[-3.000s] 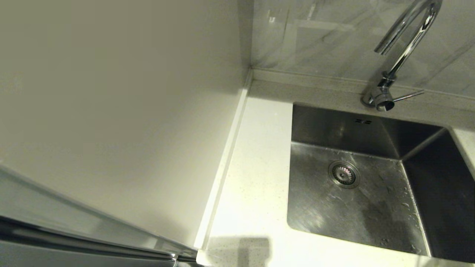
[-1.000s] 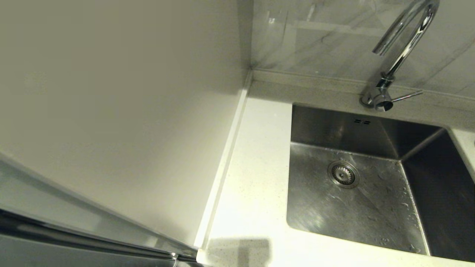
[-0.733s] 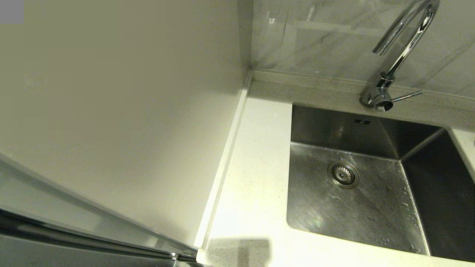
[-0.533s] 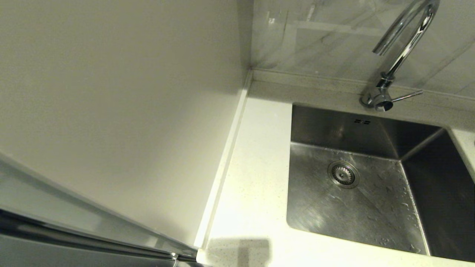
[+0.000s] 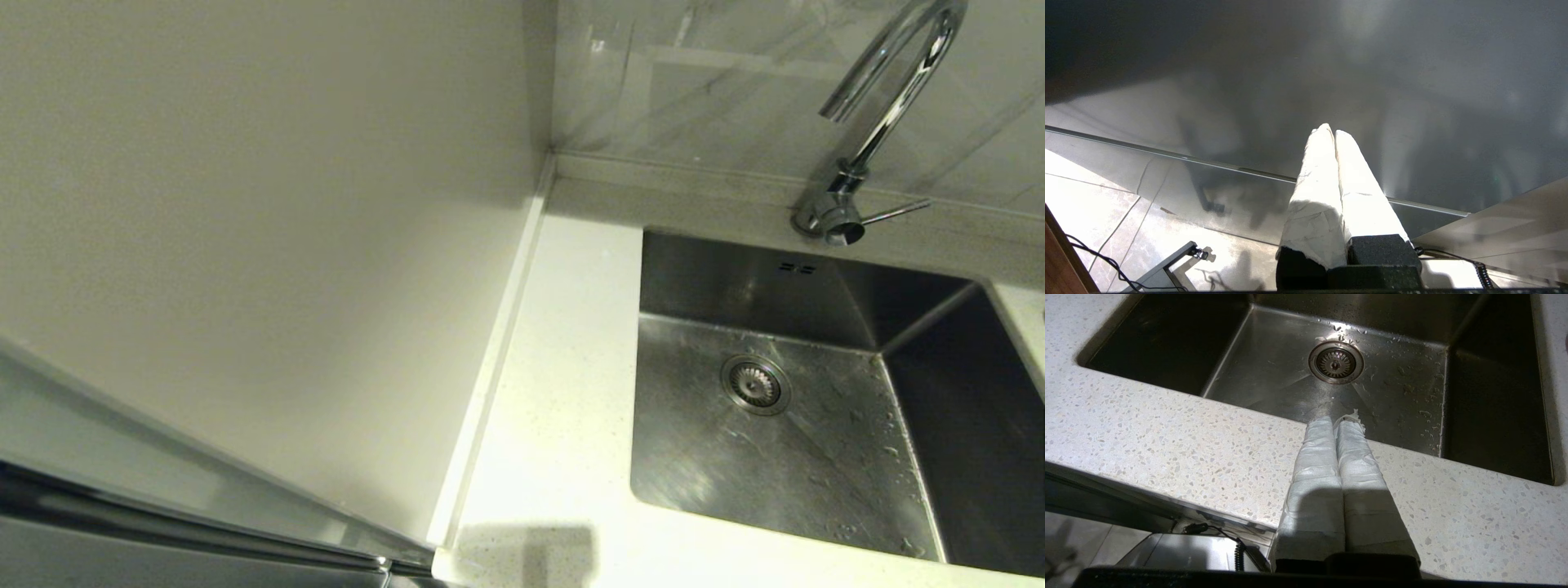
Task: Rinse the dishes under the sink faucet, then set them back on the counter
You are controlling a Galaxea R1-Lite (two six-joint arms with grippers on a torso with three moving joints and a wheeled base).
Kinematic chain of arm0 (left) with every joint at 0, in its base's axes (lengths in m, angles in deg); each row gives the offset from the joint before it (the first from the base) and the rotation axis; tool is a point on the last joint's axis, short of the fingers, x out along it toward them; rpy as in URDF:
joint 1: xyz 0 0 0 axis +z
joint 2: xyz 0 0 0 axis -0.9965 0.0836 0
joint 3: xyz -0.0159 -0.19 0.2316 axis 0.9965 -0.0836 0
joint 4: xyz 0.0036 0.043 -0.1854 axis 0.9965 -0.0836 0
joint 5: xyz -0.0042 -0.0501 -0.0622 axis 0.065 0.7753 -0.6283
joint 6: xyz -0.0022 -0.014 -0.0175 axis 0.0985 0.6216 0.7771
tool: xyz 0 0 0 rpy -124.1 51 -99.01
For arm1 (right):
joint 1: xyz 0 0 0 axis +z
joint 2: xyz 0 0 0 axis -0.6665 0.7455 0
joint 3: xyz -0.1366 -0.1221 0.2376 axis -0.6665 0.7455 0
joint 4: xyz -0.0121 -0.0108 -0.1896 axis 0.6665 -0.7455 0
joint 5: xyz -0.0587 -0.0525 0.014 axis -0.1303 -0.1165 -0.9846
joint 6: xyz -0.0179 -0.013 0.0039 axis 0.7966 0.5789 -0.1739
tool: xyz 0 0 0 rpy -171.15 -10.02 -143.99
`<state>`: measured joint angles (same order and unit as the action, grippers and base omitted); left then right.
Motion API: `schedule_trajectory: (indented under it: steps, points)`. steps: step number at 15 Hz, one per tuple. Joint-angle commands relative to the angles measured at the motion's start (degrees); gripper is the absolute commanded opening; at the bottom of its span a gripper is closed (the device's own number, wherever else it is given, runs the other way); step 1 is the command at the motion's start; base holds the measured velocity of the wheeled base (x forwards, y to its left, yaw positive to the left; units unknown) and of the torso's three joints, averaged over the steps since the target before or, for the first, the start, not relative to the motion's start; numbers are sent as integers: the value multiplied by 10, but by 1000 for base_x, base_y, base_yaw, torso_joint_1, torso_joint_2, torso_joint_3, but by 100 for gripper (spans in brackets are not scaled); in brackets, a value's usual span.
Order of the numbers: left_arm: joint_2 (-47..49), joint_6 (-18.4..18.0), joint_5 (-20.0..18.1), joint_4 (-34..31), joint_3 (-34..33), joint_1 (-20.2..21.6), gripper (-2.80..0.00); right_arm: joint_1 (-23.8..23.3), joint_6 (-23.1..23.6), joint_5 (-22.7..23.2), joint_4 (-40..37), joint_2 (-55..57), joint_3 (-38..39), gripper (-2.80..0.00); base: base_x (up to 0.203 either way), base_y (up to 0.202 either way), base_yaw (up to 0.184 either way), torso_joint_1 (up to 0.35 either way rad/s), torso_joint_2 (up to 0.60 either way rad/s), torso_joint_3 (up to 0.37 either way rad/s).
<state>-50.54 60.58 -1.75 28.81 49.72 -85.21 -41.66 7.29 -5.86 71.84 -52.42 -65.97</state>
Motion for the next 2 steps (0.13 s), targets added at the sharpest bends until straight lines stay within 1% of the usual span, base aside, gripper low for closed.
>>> schedule_trajectory:
  steps: [1, 2]
  points:
    - [-2, 0, 0, 0, 0, 0, -280, 0, -1, 0, 0, 0, 1, -280, 0, 0, 0, 0, 0, 0]
    - [-2, 0, 0, 0, 0, 0, -280, 0, -1, 0, 0, 0, 1, -280, 0, 0, 0, 0, 0, 0]
